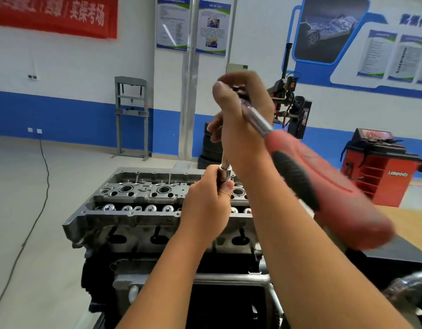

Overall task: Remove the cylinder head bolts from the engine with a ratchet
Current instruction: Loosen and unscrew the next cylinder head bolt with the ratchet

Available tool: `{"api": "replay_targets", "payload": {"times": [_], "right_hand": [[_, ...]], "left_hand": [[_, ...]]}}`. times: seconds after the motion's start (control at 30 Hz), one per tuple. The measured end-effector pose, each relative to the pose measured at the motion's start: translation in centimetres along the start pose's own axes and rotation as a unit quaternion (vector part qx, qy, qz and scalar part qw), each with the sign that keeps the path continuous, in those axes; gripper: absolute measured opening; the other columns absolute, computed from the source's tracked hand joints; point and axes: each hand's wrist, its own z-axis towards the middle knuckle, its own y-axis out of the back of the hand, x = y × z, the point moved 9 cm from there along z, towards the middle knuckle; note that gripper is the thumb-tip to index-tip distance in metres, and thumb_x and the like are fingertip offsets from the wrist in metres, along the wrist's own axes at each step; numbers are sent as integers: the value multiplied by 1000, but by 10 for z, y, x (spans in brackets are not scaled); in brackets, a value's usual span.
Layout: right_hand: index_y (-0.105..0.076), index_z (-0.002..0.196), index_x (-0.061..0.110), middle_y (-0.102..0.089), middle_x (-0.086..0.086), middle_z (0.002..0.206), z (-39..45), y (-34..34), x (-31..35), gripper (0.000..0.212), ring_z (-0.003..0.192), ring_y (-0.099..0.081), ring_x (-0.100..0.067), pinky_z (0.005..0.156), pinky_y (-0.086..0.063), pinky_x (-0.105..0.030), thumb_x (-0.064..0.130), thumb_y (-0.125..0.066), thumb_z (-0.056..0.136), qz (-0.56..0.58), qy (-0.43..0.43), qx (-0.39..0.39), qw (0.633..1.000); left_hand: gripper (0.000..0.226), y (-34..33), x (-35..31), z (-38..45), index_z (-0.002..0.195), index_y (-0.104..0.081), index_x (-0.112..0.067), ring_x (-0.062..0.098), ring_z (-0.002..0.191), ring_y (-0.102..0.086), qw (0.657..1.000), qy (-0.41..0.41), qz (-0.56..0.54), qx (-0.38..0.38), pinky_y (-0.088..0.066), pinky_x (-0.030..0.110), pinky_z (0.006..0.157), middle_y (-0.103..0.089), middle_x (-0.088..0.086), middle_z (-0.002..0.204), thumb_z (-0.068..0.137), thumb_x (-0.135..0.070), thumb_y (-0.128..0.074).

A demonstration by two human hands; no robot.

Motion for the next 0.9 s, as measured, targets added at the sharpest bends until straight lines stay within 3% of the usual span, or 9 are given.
{"api": "replay_targets", "payload": {"times": [0.1, 0.23, 0.3, 0.4, 0.53, 0.57, 0.63, 0.77, 0.9], "right_hand": [[-60, 93, 11, -70, -14, 89, -2, 5, -21, 9, 45, -54, -26, 46, -33, -26, 19, -57, 90, 187, -134, -29, 973], [-61, 95, 13, -73, -17, 96, -3, 14, -38, 20, 54, -54, -24, 54, -37, -29, 28, -50, 103, 303, -247, -41, 920], [-62, 94, 13, -71, -20, 94, -4, 17, -36, 24, 53, -57, -26, 55, -38, -30, 29, -50, 105, 273, -228, -48, 933], [-61, 88, 14, -62, -21, 83, -6, 19, -18, 21, 50, -62, -35, 46, -39, -30, 25, -55, 106, 150, -112, -84, 979], [-65, 91, 17, -64, -10, 81, -6, 6, 0, 18, 67, -68, -41, 56, -55, -42, 34, -62, 94, -42, -15, -65, 997], [-65, 93, 17, -64, -9, 82, -6, 1, -2, 17, 64, -68, -38, 51, -52, -38, 33, -62, 92, -18, -35, -50, 998], [-65, 96, 16, -66, -13, 87, -6, -3, -14, 16, 49, -62, -31, 42, -39, -26, 31, -60, 91, 120, -116, -39, 985], [-63, 101, 13, -72, -17, 92, -5, -1, -34, 23, 46, -51, -23, 48, -32, -26, 32, -49, 102, 278, -239, -14, 930], [-63, 97, 12, -70, -19, 92, -5, 8, -30, 22, 47, -57, -27, 47, -37, -27, 30, -53, 102, 244, -190, -37, 950]], "left_hand": [[10, -18, 60, -8, 98, -48, -37, 6, 71, -57, 987, 129, -49, 76, -41, 33, 64, -63, -13, 79, 107, -31, -48], [16, -17, 49, -5, 100, -52, -41, 9, 84, -65, 984, 145, -85, 54, -55, 43, 77, -70, -13, 90, 108, -28, -48], [23, -17, 61, -7, 95, -51, -42, 11, 81, -66, 982, 178, -59, 28, -57, 46, 75, -70, -14, 85, 106, -22, -52], [31, -15, 58, -9, 96, -51, -44, 4, 78, -63, 982, 189, -20, -7, -55, 40, 69, -68, -21, 81, 100, -12, -52], [10, -9, 53, -9, 95, -51, -35, 15, 78, -63, 977, 190, -89, -36, -46, 35, 66, -61, -7, 76, 91, -32, -43], [7, -8, 53, -9, 91, -51, -34, 13, 74, -62, 979, 177, -96, -30, -44, 34, 64, -60, -7, 73, 92, -28, -46], [26, -11, 52, -8, 86, -48, -39, 7, 65, -56, 982, 158, -101, 10, -41, 32, 61, -60, -16, 71, 98, -16, -51], [14, -15, 53, -4, 102, -51, -40, 12, 71, -60, 980, 163, -100, 53, -55, 49, 71, -64, -12, 80, 108, -29, -45], [15, -12, 53, -5, 101, -52, -37, 15, 77, -64, 982, 183, -47, -4, -56, 48, 70, -67, -12, 81, 106, -24, -49]]}}
